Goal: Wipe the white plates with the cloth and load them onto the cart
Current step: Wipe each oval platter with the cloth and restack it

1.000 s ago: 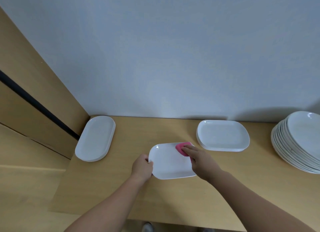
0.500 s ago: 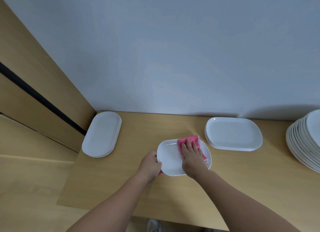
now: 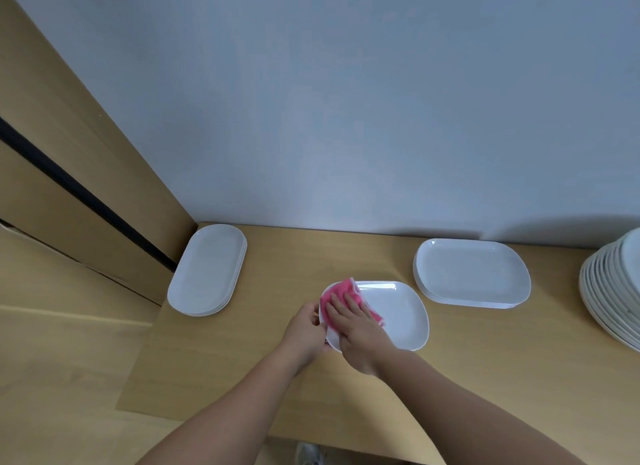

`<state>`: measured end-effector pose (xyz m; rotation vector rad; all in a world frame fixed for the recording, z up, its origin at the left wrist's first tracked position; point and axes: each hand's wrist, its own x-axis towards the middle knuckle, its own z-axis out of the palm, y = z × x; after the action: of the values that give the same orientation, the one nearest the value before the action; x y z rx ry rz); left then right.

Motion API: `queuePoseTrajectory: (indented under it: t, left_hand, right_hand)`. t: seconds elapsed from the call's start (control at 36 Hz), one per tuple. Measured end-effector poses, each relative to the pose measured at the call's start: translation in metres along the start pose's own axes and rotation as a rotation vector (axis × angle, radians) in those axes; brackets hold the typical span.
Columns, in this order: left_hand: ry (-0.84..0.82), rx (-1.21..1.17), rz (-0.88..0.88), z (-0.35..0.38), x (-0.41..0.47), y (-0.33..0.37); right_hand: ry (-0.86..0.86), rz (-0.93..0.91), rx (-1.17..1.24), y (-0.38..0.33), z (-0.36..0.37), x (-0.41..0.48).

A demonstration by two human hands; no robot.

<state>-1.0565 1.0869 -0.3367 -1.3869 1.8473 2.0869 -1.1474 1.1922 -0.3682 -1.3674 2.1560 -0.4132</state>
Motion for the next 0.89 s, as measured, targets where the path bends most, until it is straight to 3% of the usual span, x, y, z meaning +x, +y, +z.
queuePoseTrajectory:
  t: [0.25,0.39,0.56,0.89]
  left_hand:
    - [0.058,0.064,-0.025,0.002,-0.001,0.007]
    - [0.046,0.020,-0.045,0.003,0.001,0.011]
    - [0.085,0.239,0.011,0.003,0.001,0.013]
    - [0.095,0.323,0.034,0.011,-0.002,0.011]
  right_hand:
    - [-0.051,-0.069,0.171,0.005,-0.005,-0.017]
    - [-0.083,-0.160,0.152,0.017,-0.009,-0.022]
    - [-0.121,-0.250,0.067,0.029,-0.007,-0.034]
    - [-0.225,-0.127,-0.070,0.072,-0.023,-0.067]
